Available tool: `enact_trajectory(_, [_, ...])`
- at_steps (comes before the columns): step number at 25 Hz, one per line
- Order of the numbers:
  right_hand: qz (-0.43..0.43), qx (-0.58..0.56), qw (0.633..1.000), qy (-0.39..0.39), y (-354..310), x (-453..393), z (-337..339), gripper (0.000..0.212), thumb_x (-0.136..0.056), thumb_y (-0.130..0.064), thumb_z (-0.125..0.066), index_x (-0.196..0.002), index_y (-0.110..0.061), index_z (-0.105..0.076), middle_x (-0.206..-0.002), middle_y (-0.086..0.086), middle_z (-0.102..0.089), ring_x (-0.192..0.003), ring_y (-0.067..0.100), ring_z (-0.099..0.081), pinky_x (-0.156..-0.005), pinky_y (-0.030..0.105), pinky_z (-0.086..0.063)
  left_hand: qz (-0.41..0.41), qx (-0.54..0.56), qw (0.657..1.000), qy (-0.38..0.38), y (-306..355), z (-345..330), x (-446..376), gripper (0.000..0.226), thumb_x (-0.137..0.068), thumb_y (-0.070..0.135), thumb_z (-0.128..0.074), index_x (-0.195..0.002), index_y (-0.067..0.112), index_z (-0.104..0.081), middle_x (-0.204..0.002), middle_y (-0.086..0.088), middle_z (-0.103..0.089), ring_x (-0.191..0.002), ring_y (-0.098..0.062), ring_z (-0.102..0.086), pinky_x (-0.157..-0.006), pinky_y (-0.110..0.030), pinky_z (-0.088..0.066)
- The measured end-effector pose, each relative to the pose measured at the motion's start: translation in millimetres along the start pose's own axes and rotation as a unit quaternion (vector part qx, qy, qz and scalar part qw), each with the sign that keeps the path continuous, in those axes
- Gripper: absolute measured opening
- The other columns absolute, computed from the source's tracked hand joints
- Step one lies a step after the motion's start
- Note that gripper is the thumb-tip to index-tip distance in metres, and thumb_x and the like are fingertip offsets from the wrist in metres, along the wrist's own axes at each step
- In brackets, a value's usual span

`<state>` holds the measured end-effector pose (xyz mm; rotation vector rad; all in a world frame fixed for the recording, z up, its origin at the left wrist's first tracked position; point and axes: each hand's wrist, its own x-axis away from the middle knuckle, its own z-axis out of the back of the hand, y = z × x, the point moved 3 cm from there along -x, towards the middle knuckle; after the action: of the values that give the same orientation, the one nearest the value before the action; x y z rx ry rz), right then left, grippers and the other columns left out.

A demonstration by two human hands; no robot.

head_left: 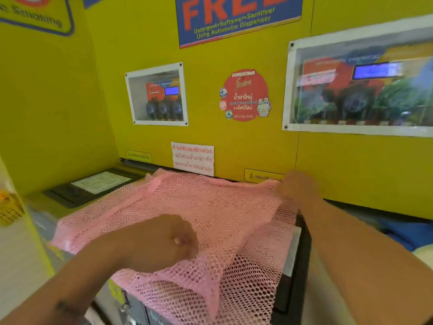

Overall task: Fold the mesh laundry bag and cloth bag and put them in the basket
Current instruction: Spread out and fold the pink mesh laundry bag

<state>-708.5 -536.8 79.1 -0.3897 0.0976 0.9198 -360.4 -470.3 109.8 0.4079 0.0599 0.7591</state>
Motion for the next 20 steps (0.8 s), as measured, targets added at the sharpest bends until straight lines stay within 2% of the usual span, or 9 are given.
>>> enact_trajectory(2, [0.008,0.047,0.999,-0.013,11.6,-2.7,5.5,0.018,-0.086,-0.029,-0.060,-0.081,-0.013,-0.061,-0.086,0.003,-0.062,-0.080,0.023,-0.061,-0.070,0.034,-0.053,0.020,-0.007,0.998,-0.066,1.7,-5.5,5.5,0.016,-0.093,0.034,-0.056,-0.091,0.038,-0.072,-0.102,0.024,-0.068,-0.092,0.009,-0.059,-0.082,-0.018,-0.046])
enact_trajectory(6, [0.132,0.028,0.989,0.060,-5.9,22.1,8.8,0.022,-0.082,-0.019,-0.065,-0.102,-0.013,-0.059,-0.100,0.007,-0.059,-0.091,0.026,-0.059,-0.070,0.036,-0.051,-0.019,0.048,0.999,-0.010,17.5,-34.3,-1.6,0.029,-0.093,0.049,-0.055,-0.122,0.049,-0.055,-0.130,0.022,-0.050,-0.121,0.002,-0.046,-0.107,-0.035,-0.038])
enact_trajectory(7, [0.168,0.010,0.985,0.037,-13.6,27.0,4.4,0.026,-0.082,-0.017,-0.064,-0.108,-0.014,-0.060,-0.108,0.007,-0.060,-0.098,0.027,-0.059,-0.075,0.037,-0.052,-0.027,0.033,0.999,-0.024,22.4,-45.2,-5.8,0.041,-0.091,0.056,-0.054,-0.131,0.052,-0.046,-0.142,0.020,-0.039,-0.132,-0.004,-0.037,-0.114,-0.040,-0.031])
enact_trajectory(9, [0.197,-0.020,0.975,-0.102,-21.2,36.1,-15.9,0.027,-0.088,-0.019,-0.057,-0.114,-0.015,-0.064,-0.122,0.006,-0.061,-0.108,0.026,-0.058,-0.089,0.038,-0.051,-0.024,-0.023,0.996,-0.083,31.1,-68.2,-13.8,0.070,-0.085,0.069,-0.053,-0.145,0.057,-0.020,-0.160,0.017,-0.008,-0.148,-0.017,-0.010,-0.120,-0.050,-0.013])
enact_trajectory(11, [0.177,0.036,0.959,-0.218,-13.5,43.9,-35.3,0.041,-0.094,-0.036,-0.046,-0.124,-0.012,-0.060,-0.134,0.009,-0.058,-0.117,0.028,-0.055,-0.098,0.039,-0.046,-0.006,-0.082,0.988,-0.130,34.8,-83.1,-18.7,0.090,-0.080,0.075,-0.053,-0.148,0.056,0.003,-0.163,0.013,0.014,-0.150,-0.023,0.009,-0.118,-0.055,0.000])
enact_trajectory(12, [0.150,0.079,0.959,-0.228,-4.7,45.2,-36.0,0.053,-0.092,-0.046,-0.043,-0.131,-0.012,-0.056,-0.140,0.011,-0.054,-0.123,0.030,-0.053,-0.102,0.041,-0.043,0.000,-0.084,0.987,-0.134,35.5,-85.5,-20.3,0.093,-0.080,0.074,-0.055,-0.147,0.055,0.006,-0.162,0.013,0.018,-0.150,-0.024,0.012,-0.117,-0.056,0.002])
enact_trajectory(15, [0.092,0.156,0.965,-0.190,10.0,42.7,-25.2,0.066,-0.084,-0.051,-0.043,-0.141,-0.019,-0.046,-0.148,0.008,-0.047,-0.130,0.032,-0.047,-0.107,0.047,-0.039,0.001,-0.064,0.992,-0.112,36.5,-84.5,-19.7,0.092,-0.081,0.069,-0.058,-0.148,0.055,0.004,-0.161,0.012,0.022,-0.150,-0.024,0.016,-0.118,-0.057,0.004])
enact_trajectory(17, [0.142,0.167,0.963,-0.159,2.8,44.2,-16.2,0.057,-0.086,-0.041,-0.047,-0.138,-0.020,-0.048,-0.146,0.006,-0.048,-0.129,0.029,-0.047,-0.104,0.044,-0.043,-0.009,-0.057,0.995,-0.085,38.9,-84.4,-14.4,0.088,-0.084,0.066,-0.056,-0.150,0.053,0.001,-0.161,0.013,0.022,-0.149,-0.022,0.016,-0.118,-0.056,0.005])
enact_trajectory(20, [0.232,0.088,0.939,-0.240,-8.1,59.1,-19.7,0.053,-0.095,-0.032,-0.047,-0.147,-0.024,-0.039,-0.159,0.002,-0.033,-0.144,0.024,-0.032,-0.114,0.038,-0.031,-0.014,-0.058,0.998,-0.018,46.8,-87.7,-6.4,0.076,-0.086,0.062,-0.056,-0.148,0.048,-0.016,-0.157,0.012,-0.003,-0.144,-0.022,-0.005,-0.117,-0.052,-0.009])
